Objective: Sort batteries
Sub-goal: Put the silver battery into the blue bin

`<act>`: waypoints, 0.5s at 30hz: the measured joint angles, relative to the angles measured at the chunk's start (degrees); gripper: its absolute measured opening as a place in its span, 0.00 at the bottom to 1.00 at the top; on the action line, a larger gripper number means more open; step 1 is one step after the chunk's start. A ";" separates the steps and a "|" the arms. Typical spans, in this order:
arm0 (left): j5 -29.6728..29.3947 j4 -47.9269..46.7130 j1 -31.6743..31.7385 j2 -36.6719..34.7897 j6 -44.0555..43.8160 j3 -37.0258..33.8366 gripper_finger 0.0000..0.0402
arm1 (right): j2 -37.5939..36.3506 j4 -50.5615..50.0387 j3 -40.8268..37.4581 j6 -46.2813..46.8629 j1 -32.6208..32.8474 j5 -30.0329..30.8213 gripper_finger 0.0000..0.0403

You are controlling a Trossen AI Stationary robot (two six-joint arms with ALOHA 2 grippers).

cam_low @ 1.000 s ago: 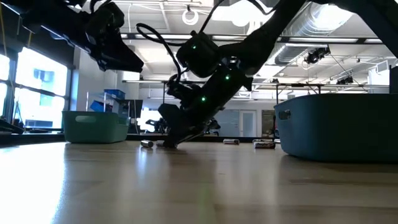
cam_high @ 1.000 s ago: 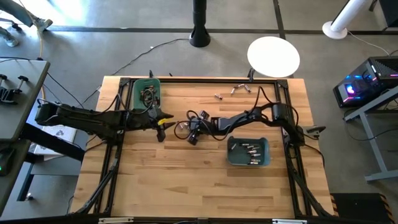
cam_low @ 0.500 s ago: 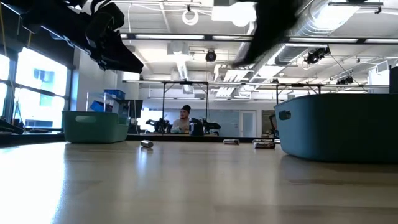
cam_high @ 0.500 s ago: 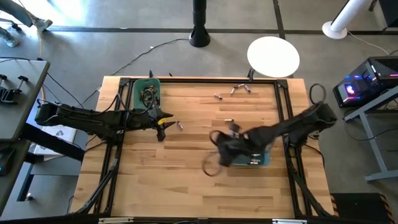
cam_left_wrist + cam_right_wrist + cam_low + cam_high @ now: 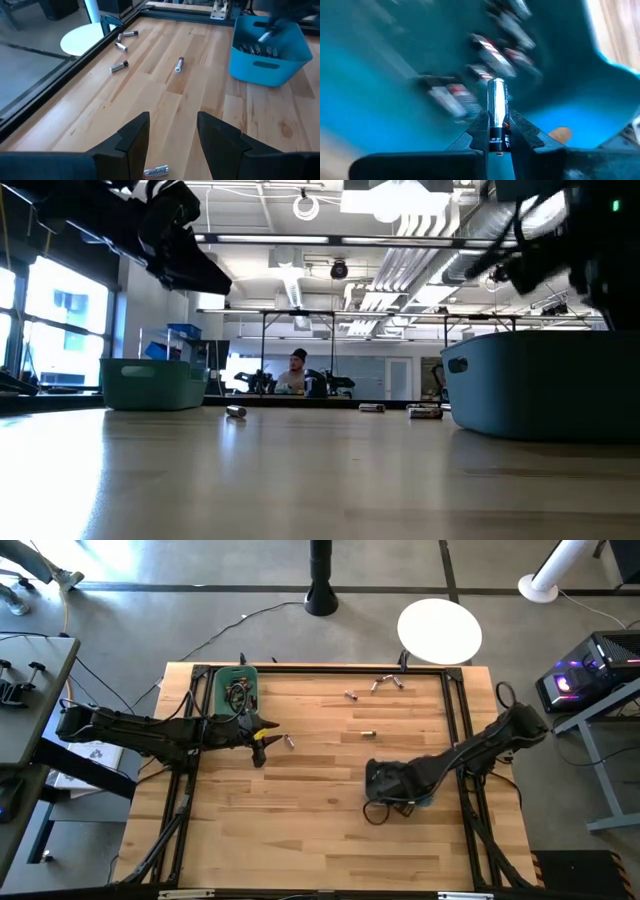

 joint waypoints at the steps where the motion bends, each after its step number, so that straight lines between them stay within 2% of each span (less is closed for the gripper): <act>1: 0.02 0.19 0.00 0.00 0.31 0.00 0.39 | 0.01 0.44 -1.63 -0.03 -0.82 -0.25 0.07; 7: 0.04 1.43 0.00 0.00 0.36 0.00 0.39 | -0.08 4.40 -5.93 -1.54 -4.62 1.74 0.08; 15: 0.04 2.44 0.04 0.00 0.34 0.00 0.39 | -0.03 4.12 -6.87 -1.27 -6.66 4.60 0.29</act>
